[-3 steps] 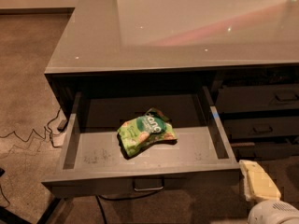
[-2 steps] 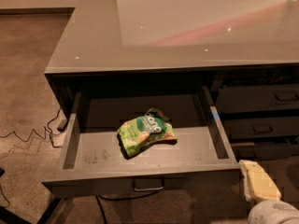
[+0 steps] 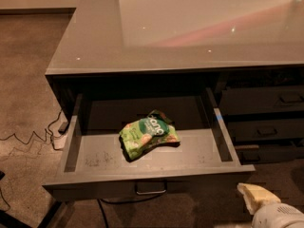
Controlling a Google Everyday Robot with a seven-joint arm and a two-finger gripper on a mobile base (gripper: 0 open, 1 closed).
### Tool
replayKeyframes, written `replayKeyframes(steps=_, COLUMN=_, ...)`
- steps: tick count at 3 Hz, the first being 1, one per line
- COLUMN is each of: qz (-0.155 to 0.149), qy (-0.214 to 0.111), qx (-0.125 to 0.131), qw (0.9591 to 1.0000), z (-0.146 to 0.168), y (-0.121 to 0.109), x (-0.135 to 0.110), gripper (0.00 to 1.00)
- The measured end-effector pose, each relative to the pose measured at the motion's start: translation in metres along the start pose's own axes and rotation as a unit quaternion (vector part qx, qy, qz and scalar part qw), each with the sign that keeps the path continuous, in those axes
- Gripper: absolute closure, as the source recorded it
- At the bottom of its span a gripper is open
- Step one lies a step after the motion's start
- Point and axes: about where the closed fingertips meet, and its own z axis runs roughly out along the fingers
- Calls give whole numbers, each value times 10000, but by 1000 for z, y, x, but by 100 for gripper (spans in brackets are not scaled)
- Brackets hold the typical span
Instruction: Open top drawer
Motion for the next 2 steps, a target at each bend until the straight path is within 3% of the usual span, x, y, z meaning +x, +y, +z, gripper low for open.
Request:
replayKeyframes(steps=1, qz=-31, qy=-303, qx=65, qw=9995, z=11, y=-16, x=-17, gripper=65)
replayKeyframes(steps=2, qz=-255, qy=-617, qx=56, qw=9978, z=29, y=-31, x=-46, gripper=88)
